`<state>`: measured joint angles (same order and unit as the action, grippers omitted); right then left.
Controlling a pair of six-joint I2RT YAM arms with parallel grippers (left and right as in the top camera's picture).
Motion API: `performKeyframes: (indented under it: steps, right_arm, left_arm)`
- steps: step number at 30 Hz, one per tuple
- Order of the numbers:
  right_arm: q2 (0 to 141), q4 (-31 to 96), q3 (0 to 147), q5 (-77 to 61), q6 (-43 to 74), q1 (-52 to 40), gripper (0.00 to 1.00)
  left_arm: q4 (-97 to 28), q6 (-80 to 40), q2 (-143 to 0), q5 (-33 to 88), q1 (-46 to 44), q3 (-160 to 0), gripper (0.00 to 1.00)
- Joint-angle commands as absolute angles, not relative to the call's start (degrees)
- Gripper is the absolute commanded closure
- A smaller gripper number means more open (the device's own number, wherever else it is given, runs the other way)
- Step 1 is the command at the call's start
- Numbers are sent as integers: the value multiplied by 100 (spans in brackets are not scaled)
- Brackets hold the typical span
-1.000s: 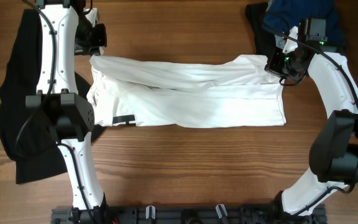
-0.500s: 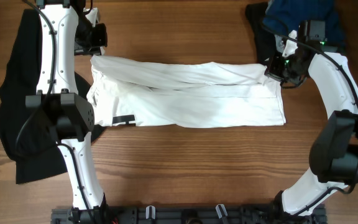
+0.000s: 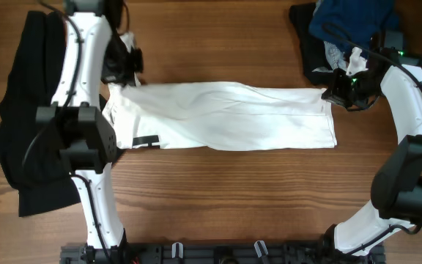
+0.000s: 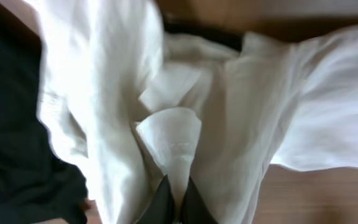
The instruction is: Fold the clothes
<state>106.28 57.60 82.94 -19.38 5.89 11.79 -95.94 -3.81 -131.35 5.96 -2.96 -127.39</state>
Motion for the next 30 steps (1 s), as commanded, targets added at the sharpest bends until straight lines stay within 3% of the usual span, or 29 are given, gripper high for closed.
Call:
performKeyframes:
  steps: [1, 20, 22, 23, 24, 25, 27, 30]
  right_arm:
    - [10468, 5793, 7999, -1737, 464, 1221, 96]
    - [10468, 5686, 7463, -2110, 143, 2043, 95]
    - [10468, 5769, 7463, -2110, 25, 2043, 80]
    - [10468, 5850, 7459, -2106, -56, 2043, 66]
    - [10468, 5931, 7454, -2106, -154, 2043, 49]
    - [10468, 5968, 7452, -2060, -150, 2045, 42]
    - [10468, 5959, 7454, -2062, -150, 2045, 35]
    - [10468, 5867, 7452, -2060, -152, 2045, 30]
  left_arm:
    - [-9647, -499, -13037, 235, -270, -11815, 96]
    - [-9303, -515, -13037, -202, 172, -11336, 96]
    - [-9336, -513, -13037, -204, 174, -11336, 96]
    - [-9367, -510, -13037, -204, 174, -11336, 96]
    - [-9378, -493, -13037, -204, 178, -11336, 91]
    - [-9391, -491, -13037, -207, 178, -11336, 78]
    - [-9391, -473, -13037, -207, 178, -11336, 60]
    - [-9332, -473, -13037, -281, 178, -11347, 55]
